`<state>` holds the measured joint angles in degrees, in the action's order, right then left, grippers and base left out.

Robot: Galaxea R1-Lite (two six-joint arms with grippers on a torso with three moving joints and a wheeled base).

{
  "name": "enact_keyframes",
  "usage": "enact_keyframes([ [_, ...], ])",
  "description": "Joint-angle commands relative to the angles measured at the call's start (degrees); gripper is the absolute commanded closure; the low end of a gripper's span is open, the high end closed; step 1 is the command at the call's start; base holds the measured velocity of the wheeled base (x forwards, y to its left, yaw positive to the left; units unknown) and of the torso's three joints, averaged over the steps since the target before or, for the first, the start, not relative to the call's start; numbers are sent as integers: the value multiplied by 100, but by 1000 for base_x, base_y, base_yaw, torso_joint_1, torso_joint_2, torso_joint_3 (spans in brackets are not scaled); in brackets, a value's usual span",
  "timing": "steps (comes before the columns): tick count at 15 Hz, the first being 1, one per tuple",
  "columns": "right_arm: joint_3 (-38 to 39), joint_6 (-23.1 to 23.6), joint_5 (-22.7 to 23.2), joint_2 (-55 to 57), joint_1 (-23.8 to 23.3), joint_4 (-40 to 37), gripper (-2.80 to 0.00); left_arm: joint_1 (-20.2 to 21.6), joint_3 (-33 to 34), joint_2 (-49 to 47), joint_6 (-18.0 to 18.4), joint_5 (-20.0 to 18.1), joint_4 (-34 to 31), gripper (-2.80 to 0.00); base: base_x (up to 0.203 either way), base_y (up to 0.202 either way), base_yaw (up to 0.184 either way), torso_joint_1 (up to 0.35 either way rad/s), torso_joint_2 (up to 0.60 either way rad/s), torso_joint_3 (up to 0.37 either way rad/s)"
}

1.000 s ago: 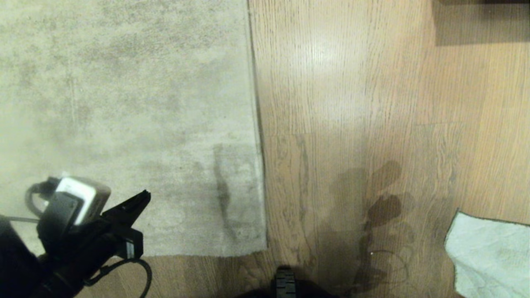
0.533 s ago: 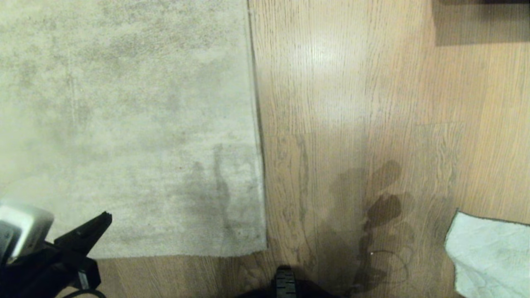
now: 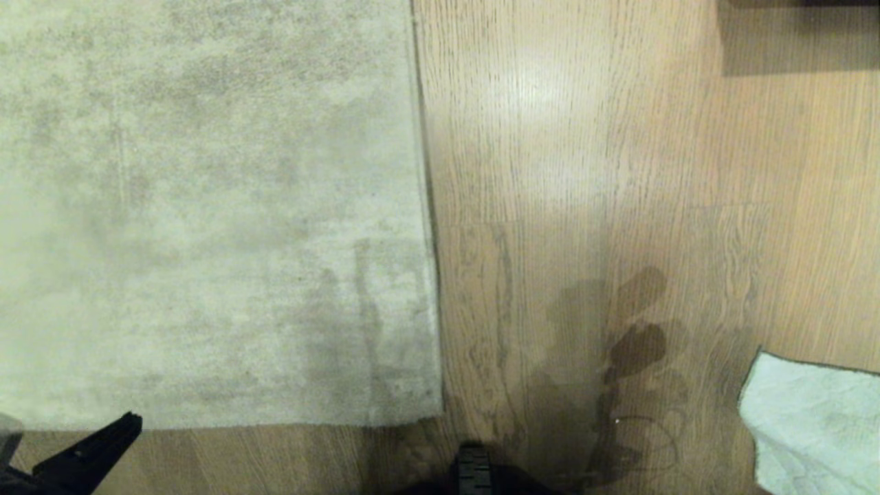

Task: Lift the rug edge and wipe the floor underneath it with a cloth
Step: Put down the rag

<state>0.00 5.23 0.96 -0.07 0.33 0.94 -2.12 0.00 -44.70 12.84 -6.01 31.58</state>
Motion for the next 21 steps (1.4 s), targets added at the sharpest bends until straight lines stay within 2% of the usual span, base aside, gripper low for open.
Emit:
enact_keyframes([
  [1,0,4,5,7,7,3,0,125,0,864,14,-33,-673,0,0,0,0,0,0,0],
  [8,0,4,0,7,2,3,0,357,0,2335,8,-45,-2114,0,0,0,0,0,0,0],
  [12,0,4,4,7,2,3,0,273,0,3074,-91,165,-2521,0,0,0,0,0,0,0],
  [14,0,4,0,7,2,3,0,141,-5,3490,-150,267,-2968,0,0,0,0,0,0,0],
  [21,0,4,0,7,2,10,0,203,0,4462,-357,304,-3078,0,0,0,0,0,0,0],
])
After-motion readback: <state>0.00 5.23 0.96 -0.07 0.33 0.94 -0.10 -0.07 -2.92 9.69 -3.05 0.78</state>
